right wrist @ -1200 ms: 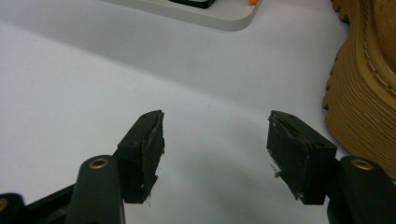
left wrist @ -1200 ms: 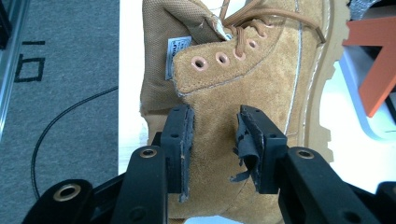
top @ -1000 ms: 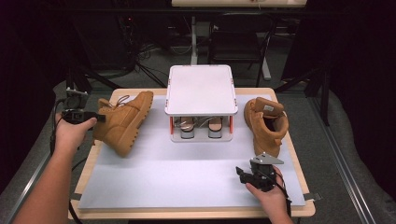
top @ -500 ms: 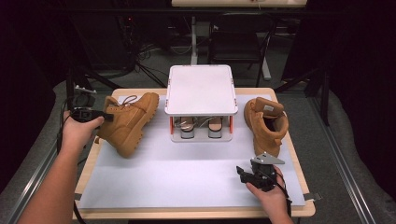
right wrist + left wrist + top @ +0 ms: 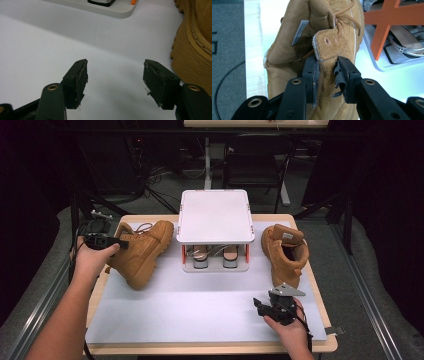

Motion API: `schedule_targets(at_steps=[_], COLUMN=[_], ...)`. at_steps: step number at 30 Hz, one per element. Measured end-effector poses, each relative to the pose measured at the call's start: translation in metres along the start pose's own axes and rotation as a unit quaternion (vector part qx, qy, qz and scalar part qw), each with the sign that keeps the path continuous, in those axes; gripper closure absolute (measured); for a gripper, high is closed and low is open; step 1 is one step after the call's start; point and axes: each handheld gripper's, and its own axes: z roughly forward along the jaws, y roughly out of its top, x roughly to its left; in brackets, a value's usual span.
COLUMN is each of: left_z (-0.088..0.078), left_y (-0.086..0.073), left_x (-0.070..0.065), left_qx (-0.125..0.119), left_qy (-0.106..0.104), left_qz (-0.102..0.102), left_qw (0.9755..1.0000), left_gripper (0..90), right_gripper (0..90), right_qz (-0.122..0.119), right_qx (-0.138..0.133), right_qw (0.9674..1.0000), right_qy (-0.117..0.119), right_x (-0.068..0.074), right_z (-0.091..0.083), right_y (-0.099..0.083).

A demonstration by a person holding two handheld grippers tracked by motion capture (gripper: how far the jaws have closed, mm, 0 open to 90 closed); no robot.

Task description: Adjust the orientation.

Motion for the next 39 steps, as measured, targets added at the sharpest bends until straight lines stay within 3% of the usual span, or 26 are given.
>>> schedule_targets(at_steps=[3,6,9,12,19,29,39], left_z=[0.0,0.001,0.002,0.005,0.015,0.026,0.028], left_y=[0.0,0.0,0.001,0.002,0.003,0.001,0.0], left_x=[0.001,-0.001,-0.006,-0.012,-0.031,-0.052,-0.057], left_qx=[0.0,0.001,0.004,0.013,0.035,0.046,0.058], left_qy=[-0.002,-0.029,-0.043,-0.069,-0.095,-0.106,-0.108], left_qz=[0.001,-0.004,-0.005,-0.006,0.007,0.016,0.025], left_qw=[1.0,0.9996,0.999,0.9975,0.9948,0.9931,0.9922], left_gripper=[70.7,72.9,75.1,77.4,80.7,81.8,80.0], right_gripper=[36.1,36.1,36.1,36.1,36.1,36.1,36.1], right_qz=[-0.002,0.001,0.001,-0.002,0.0,-0.001,0.001], right_qx=[0.002,0.001,0.001,0.001,0.001,0.0,0.0], right_qw=[1.0,1.0,1.0,1.0,1.0,1.0,1.0], right_qy=[0.001,0.001,0.0,0.001,0.001,0.001,0.003], right_x=[0.0,0.0,0.0,0.0,0.0,0.0,0.0], right_z=[0.0,0.0,0.0,0.0,0.0,0.0,0.001], right_y=[0.0,0.0,0.0,0.0,0.0,0.0,0.0])
